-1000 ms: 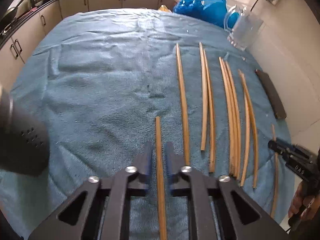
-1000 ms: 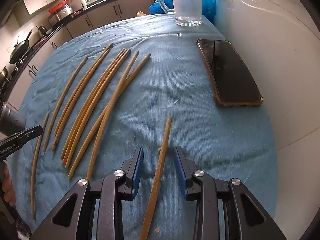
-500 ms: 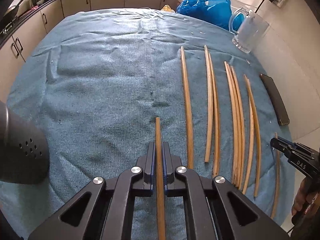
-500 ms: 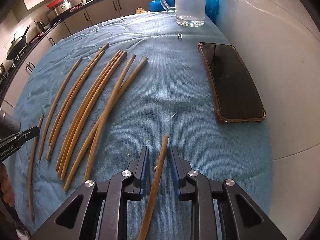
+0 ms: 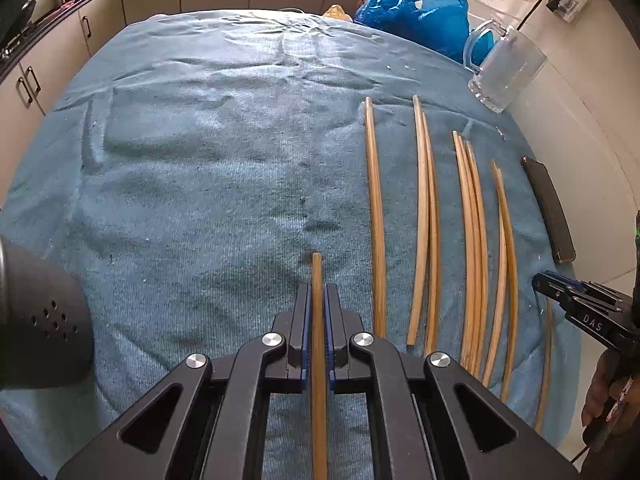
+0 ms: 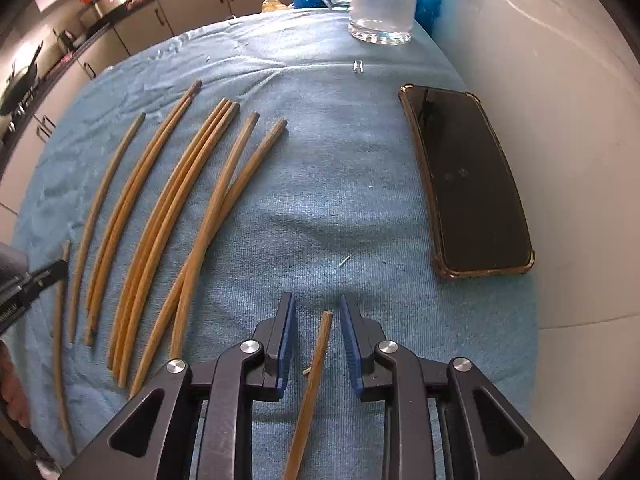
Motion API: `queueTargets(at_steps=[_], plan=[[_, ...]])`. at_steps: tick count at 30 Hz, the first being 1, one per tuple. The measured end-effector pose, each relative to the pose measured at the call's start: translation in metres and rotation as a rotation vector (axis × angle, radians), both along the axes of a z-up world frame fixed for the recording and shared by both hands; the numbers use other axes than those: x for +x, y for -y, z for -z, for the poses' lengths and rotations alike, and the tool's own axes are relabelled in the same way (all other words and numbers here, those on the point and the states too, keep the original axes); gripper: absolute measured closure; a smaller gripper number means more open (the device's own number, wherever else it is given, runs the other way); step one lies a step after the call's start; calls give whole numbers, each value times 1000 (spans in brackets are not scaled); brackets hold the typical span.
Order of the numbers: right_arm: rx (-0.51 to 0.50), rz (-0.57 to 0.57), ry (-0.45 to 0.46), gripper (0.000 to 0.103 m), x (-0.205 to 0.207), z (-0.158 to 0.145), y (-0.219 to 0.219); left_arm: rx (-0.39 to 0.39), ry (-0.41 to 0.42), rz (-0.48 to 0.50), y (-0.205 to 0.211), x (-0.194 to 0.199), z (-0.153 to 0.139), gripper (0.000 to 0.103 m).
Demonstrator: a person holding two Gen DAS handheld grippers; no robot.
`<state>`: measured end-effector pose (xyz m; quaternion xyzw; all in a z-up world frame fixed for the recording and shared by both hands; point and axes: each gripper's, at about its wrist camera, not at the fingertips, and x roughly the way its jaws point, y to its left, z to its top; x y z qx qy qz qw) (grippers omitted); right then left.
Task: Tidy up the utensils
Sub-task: 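Lift the held chopsticks with both tools and carry them toward the black holder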
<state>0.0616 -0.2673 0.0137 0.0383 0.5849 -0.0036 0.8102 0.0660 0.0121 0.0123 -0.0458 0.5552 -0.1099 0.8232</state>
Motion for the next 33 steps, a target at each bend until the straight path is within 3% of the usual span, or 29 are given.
queueTargets(at_steps=[2, 3, 9, 16, 22, 33], plan=[[-11, -11, 4, 85, 1, 0, -3, 13, 9, 19, 1, -1, 0, 98], [-22, -19, 13, 96, 0, 0, -3, 13, 14, 18, 1, -3, -1, 98], [4, -10, 87, 98, -21, -9, -3, -24, 130, 0, -13, -39, -29, 98], [22, -35, 267, 98, -70, -59, -12, -73, 314, 18, -29, -102, -81, 98], [21, -64, 389, 98, -114, -102, -22, -165, 402, 10, -49, -145, -108, 98], [25, -141, 516, 98, -160, -153, -68, -236, 548, -2, -84, -207, -151, 98]])
